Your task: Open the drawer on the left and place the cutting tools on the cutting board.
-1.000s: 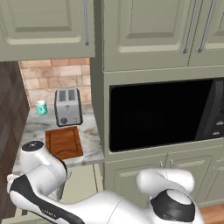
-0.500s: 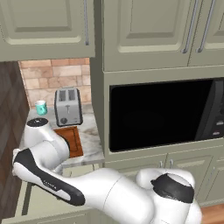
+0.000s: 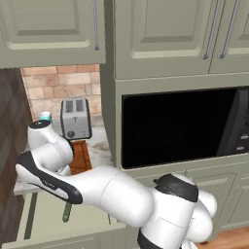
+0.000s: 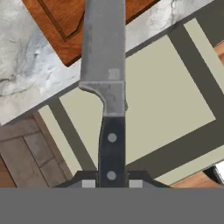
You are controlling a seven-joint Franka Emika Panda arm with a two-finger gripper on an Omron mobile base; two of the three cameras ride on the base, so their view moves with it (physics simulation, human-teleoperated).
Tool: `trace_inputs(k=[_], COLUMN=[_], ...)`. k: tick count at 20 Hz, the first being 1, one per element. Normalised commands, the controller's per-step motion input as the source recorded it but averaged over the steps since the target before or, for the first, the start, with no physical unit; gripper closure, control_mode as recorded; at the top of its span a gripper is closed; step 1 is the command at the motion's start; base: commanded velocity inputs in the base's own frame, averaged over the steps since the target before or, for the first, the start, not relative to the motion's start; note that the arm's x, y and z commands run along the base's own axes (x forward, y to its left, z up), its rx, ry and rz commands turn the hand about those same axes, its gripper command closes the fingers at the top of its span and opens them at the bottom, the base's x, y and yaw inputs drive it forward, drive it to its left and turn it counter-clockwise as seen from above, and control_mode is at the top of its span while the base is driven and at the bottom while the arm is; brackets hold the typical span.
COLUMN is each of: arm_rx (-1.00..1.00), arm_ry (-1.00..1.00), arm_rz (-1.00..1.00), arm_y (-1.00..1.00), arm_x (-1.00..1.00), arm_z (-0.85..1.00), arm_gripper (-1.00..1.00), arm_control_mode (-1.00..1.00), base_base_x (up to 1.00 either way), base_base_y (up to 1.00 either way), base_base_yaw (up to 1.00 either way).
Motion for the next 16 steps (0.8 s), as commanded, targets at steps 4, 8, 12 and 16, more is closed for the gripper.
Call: trace_inputs(k=[4,8,12,16], arm_rx=[-0.09,-0.11,-0.1,-0.07], arm_ry=[-0.02,-0.08,-0.13,-0.14], arm_rz=[0.0,0.0,0.0,0.02], arm_y=[-0.2,-0.28,-0.33,-0.28], arm_x=[0.53,0.26,0.2,0.21], arm_z=[0.0,-0.04,-0.14,-0.27], arm_gripper=[1.0,1.0,1.0,1.0], arm_control_mode=[-1.0,-1.0,-1.0,-1.0], base_base_x=[0.0,0.0,0.0,0.0], base_base_y=[0.0,0.0,0.0,0.0], base_base_yaw=[0.0,0.0,0.0,0.0])
